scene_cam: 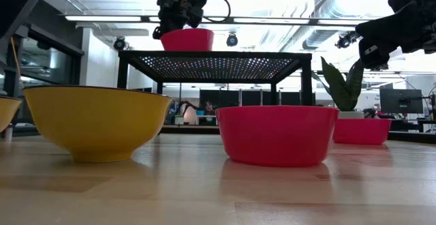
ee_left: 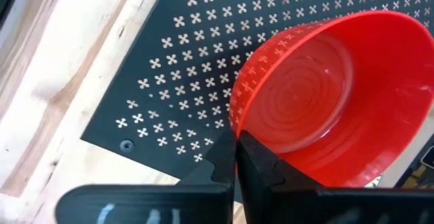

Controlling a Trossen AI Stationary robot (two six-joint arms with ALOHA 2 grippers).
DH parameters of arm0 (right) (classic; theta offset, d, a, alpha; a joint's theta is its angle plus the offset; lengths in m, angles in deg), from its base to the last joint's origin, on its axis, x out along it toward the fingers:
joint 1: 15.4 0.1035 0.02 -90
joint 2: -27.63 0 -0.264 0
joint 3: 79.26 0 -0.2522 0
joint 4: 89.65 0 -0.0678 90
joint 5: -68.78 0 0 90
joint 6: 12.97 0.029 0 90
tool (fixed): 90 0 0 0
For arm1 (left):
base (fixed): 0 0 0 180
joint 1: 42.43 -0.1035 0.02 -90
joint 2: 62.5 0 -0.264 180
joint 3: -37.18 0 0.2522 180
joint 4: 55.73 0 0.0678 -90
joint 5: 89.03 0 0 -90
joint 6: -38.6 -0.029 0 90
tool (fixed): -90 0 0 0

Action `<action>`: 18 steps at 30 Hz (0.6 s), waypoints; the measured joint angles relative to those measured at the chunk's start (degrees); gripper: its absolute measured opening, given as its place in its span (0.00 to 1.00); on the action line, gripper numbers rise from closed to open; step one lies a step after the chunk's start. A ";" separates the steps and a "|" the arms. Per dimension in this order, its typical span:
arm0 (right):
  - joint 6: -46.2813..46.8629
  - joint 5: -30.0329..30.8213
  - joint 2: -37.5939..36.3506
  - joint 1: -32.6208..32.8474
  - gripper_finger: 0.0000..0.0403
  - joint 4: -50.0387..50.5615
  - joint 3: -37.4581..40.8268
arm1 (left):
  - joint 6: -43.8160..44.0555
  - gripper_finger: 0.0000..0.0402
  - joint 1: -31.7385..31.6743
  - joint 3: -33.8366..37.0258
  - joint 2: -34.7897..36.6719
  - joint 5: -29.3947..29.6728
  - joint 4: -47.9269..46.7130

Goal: Pick & Place Mini bowls
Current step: Put the top left red bowl on the shelf

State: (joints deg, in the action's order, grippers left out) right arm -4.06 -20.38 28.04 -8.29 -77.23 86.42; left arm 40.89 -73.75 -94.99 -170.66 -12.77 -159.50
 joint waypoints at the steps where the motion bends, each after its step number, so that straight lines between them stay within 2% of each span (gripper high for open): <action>1: 0.01 0.00 0.00 -0.01 0.00 0.00 0.00 | -0.36 0.00 -0.23 0.00 0.00 -0.01 0.00; 11: 0.01 0.00 0.00 0.00 0.00 0.00 0.00 | -3.28 0.00 -1.11 0.04 0.00 -2.66 0.00; 18: 0.01 0.00 0.00 -0.01 0.00 0.00 0.00 | -4.17 0.02 -1.09 0.04 0.00 -2.15 0.01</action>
State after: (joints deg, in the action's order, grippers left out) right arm -4.05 -20.38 28.04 -8.29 -77.23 86.42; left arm 36.72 -74.84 -94.94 -170.66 -14.92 -159.49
